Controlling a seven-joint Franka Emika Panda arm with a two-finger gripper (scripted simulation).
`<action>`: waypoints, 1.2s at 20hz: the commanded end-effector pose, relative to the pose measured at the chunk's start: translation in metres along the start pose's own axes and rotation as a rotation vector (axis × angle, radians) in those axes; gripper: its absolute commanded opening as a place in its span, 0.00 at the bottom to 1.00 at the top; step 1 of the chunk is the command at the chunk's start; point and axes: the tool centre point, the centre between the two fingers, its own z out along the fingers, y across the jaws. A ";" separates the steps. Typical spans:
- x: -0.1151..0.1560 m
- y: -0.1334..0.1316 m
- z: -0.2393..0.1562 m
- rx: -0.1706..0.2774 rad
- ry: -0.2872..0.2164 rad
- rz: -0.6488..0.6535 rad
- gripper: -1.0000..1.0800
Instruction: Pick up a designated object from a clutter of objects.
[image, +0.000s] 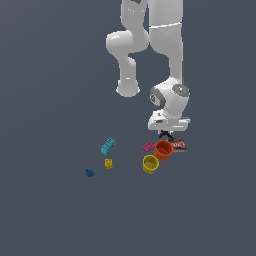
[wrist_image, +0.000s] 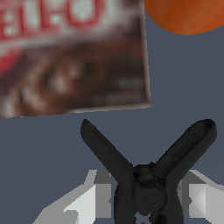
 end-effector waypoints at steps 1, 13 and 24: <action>0.000 0.000 0.000 0.000 0.000 0.000 0.00; 0.003 0.009 -0.013 0.000 0.000 0.000 0.00; 0.018 0.047 -0.071 -0.001 0.000 -0.001 0.00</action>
